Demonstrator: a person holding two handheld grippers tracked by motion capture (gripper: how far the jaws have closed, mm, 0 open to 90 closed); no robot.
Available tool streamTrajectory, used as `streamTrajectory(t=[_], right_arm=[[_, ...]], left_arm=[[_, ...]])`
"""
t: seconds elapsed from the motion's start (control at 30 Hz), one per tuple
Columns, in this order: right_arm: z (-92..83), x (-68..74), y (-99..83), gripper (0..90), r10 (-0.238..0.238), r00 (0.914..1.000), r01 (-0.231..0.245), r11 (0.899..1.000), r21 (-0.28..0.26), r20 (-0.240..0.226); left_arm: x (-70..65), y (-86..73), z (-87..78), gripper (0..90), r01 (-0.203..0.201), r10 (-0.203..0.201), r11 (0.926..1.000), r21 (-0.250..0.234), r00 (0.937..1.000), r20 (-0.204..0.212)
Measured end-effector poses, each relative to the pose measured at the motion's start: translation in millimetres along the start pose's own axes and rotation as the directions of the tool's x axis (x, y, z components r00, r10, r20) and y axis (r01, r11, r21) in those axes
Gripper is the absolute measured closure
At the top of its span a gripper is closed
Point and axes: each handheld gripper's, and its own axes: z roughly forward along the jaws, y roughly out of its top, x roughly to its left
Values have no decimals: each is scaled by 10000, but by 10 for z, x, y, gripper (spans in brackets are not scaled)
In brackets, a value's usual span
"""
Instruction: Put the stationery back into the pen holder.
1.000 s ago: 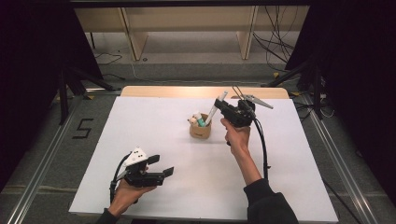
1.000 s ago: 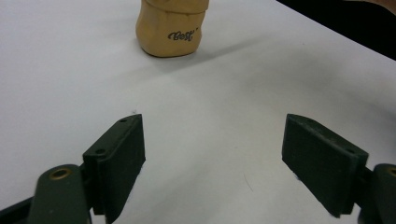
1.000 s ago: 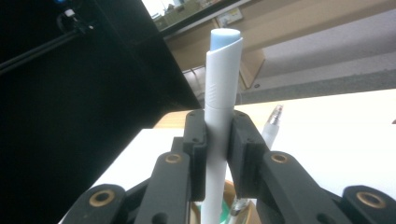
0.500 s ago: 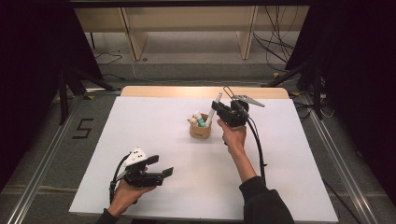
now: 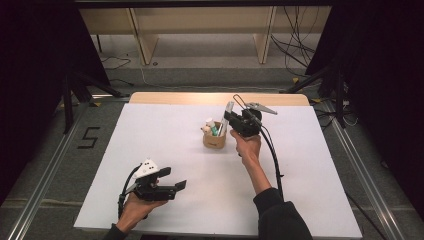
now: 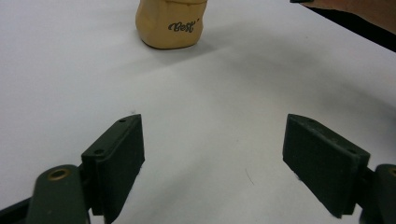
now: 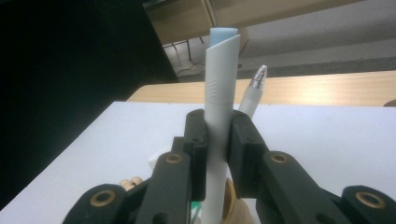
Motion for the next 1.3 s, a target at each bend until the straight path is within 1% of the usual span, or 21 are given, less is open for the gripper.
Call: streamTrajectory(t=[0.13, 0.27, 0.37, 0.5, 0.63, 0.67, 0.73, 0.77, 0.83, 0.87, 0.93, 0.97, 1.1, 1.23, 1.3], right_arm=[[22, -20, -6, 796, 187, 9998, -187, 9997, 146, 9], [73, 1, -48, 796, -24, 9998, 16, 9990, 452, 176], [118, 0, -91, 795, 31, 9998, -43, 9981, 609, 204], [123, 6, -93, 791, -11, 9998, -1, 9982, 605, 195], [117, -2, -90, 781, 56, 9999, -66, 9980, 637, 149], [116, -1, -89, 768, 80, 9999, -89, 9979, 640, 143], [116, 2, -87, 662, 148, 9999, -146, 9974, 702, -29], [114, 6, -87, 626, 174, 9998, -168, 9971, 743, -81], [97, 12, -84, 569, 165, 9997, -151, 9970, 758, -168], [81, 15, -77, 530, 163, 9996, -147, 9973, 720, -222], [51, 23, -59, 482, 195, 9995, -179, 9977, 646, -245], [29, 27, -46, 469, 188, 9995, -172, 9981, 599, -268], [-73, 42, 7, 408, -14, 9996, 27, 9990, 441, -283], [-182, 40, 49, 387, -107, 9992, 120, 9994, 333, -382], [-243, 36, 65, 381, -153, 9990, 164, 9996, 247, -429]], left_arm=[[-6, -3, 7, 203, -34, 34, 10000, 37, 10000, 10], [-9, -4, 10, 203, -21, 21, 10000, 45, 10000, 4], [-10, -5, 10, 203, -61, 61, 10000, 61, 10000, 16], [-6, -6, 11, 203, -65, 65, 9999, 77, 10000, 13], [-15, -7, 14, 203, -82, 82, 9999, 87, 10000, 9], [-18, -7, 16, 203, -94, 94, 9999, 81, 10000, 18], [-21, -8, 18, 203, -115, 115, 9999, 89, 9999, 22], [-20, -8, 17, 203, -131, 131, 9999, 97, 9999, 26], [-19, -6, 11, 203, -78, 77, 10000, 52, 10000, 26], [-17, -4, 8, 203, -68, 68, 10000, 41, 10000, 38], [-11, -2, 3, 203, -34, 34, 10000, -36, 10000, 35], [-5, 0, -3, 202, -61, 62, 10000, -34, 10000, 24], [2, 10, -26, 200, -25, 27, 9996, -297, 10000, 75], [4, 16, -43, 199, -26, 30, 9988, -488, 10000, 82], [8, 19, -52, 200, -90, 95, 9987, -508, 9999, 95]])
